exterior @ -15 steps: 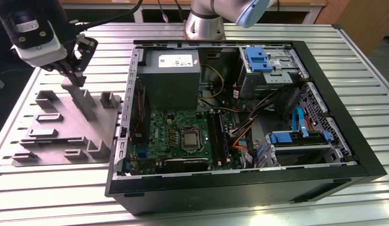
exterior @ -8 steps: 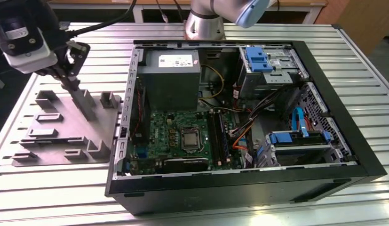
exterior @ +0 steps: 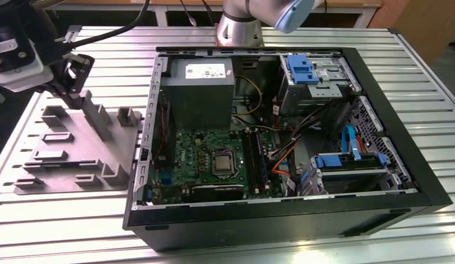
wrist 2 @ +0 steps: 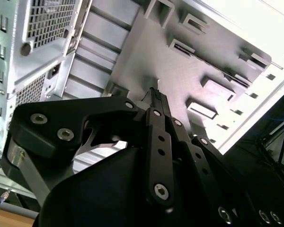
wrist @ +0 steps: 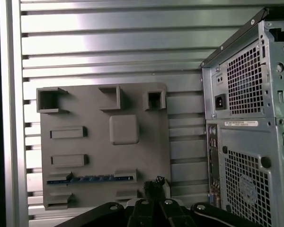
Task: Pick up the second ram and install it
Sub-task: 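Reach for the second ram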
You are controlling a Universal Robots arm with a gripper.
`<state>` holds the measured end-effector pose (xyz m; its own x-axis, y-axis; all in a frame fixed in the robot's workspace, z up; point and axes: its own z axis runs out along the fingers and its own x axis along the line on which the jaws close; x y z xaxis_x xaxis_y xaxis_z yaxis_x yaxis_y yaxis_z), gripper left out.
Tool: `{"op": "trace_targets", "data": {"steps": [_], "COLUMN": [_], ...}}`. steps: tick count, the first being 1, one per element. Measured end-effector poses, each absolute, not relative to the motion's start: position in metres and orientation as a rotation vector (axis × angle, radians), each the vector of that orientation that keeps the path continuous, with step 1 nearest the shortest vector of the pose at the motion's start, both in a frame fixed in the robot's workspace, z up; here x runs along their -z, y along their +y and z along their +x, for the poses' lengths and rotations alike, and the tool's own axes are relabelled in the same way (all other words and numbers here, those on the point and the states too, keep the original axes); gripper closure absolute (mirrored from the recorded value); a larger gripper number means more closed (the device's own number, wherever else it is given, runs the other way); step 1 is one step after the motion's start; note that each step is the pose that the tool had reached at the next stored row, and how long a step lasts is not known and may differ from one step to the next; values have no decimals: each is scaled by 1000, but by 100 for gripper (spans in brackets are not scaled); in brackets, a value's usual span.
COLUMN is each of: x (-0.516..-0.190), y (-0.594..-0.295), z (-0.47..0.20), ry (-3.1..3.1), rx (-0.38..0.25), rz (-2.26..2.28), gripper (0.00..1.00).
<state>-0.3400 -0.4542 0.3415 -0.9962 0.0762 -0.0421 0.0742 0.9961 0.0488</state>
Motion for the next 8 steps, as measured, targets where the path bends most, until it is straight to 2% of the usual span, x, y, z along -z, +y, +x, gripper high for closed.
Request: {"op": "trace_targets", "data": {"steps": [8], "x": [-337], "y": [-456], "z": [-354], "ry": [3095], "rx": [-73], "rz": [117], "gripper": [90]}}
